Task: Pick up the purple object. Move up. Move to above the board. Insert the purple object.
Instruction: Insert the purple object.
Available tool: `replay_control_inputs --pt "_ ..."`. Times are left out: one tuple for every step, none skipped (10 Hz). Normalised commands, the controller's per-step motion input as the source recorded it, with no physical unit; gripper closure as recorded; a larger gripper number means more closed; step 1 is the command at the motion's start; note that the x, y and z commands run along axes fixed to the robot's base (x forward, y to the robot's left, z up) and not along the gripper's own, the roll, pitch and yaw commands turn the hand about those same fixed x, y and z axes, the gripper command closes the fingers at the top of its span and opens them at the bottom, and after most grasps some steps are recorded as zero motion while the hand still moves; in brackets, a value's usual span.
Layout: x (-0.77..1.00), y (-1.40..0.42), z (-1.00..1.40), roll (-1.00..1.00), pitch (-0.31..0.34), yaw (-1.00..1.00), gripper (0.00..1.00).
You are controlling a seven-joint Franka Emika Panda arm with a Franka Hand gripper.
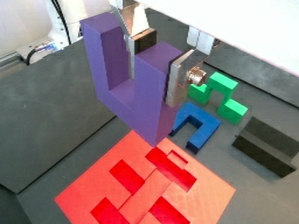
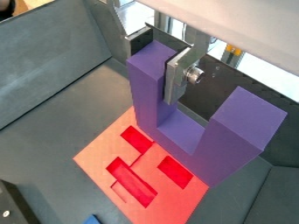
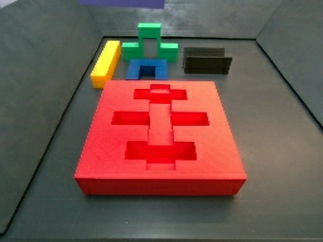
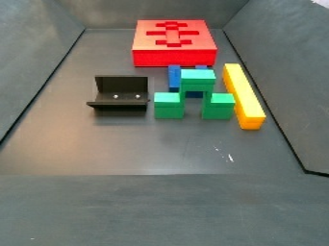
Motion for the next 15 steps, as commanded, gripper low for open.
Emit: replay_control_inputs --pt "0.12 -0.59 -0.4 0.05 -0.156 0.0 1.0" --pt "0.39 -0.69 -0.46 0.02 -0.2 0.0 1.0" --pt "0.52 -0.78 -0.52 0.1 -0.209 0.0 1.0" --pt "0.57 -0.77 -0.49 0.26 -0.193 0.0 1.0" --pt "0.56 -0.72 -0.47 0.29 -0.18 0.0 1.0" --pt "0.5 -0.68 -0.51 0.29 -0.199 0.03 1.0" --pt "0.5 -0.67 -0.55 0.27 -0.204 0.06 1.0" --pt "0.48 -0.65 -0.56 0.27 -0.196 0.09 1.0" --pt "0.39 -0.56 -0.61 0.26 -0.149 0.17 1.0" --pt "0.3 -0.37 -0.66 0.16 -0.129 0.27 1.0" --pt "0.27 -0.26 -0.61 0.13 -0.121 0.38 1.0" --pt "0.27 -0.21 -0.44 0.19 -0.057 0.4 1.0" --pt "0.16 -0.16 -0.37 0.13 -0.01 0.29 1.0" --pt "0.04 0.0 -0.27 0.05 0.0 0.16 1.0" --pt "-0.03 0.02 -0.1 0.0 0.0 0.0 1.0"
